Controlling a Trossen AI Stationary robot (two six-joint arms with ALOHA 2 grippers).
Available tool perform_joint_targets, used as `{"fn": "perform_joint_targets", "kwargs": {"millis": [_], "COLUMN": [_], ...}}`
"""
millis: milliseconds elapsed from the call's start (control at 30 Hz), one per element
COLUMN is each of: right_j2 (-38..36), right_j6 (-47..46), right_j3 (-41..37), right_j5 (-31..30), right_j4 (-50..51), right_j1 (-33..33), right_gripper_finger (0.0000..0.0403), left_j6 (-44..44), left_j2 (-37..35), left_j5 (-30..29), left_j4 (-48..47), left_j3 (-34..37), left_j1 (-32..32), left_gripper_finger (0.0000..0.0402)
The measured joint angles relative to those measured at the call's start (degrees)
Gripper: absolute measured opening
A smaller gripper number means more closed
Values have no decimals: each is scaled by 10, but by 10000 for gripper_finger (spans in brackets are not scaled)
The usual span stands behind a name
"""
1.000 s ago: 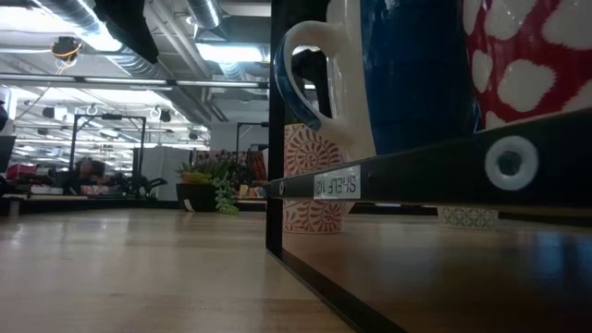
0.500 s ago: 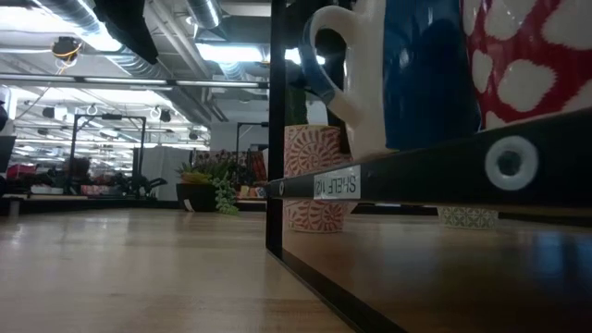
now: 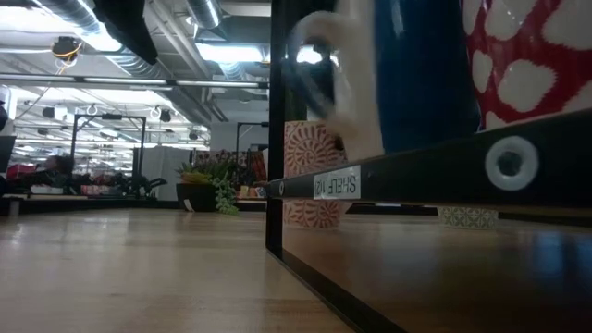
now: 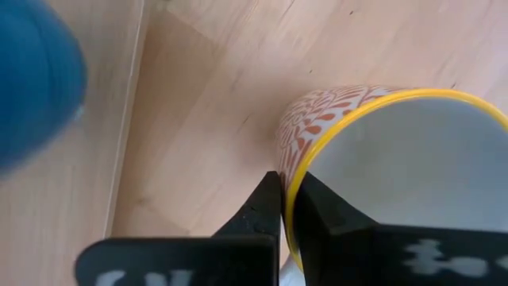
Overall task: Place coffee mugs
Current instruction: Put the orange mug on the shelf
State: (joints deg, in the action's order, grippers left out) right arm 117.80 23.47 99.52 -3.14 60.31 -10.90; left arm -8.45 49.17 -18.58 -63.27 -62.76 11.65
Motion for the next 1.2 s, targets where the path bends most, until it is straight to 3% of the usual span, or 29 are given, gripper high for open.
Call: {"fn": "perform_joint_targets", "kwargs": {"millis": [367, 567, 700, 1000, 1200], "right_j2": [-2, -2, -16, -125, -143], "right_j6": [8, -26, -77, -261, -321], "right_j3": [107, 203, 232, 95, 4], "right_j5": [-42, -91, -126, -96, -46], "right_j4": [68, 204, 282, 296, 264], "right_j1": [0, -7, -51, -165, -221], "right_gripper_finger": [3, 1, 1, 1, 0], "left_j6": [0, 0, 0, 0, 0], "left_j2": [0, 0, 0, 0, 0], "left_j5": [-3, -5, -5, -5, -5], "left_j4": [-3, -7, -7, -6, -6], "left_j3": [0, 0, 0, 0, 0], "left_j1": [0, 0, 0, 0, 0], "left_gripper_finger": [179, 179, 179, 179, 179]}}
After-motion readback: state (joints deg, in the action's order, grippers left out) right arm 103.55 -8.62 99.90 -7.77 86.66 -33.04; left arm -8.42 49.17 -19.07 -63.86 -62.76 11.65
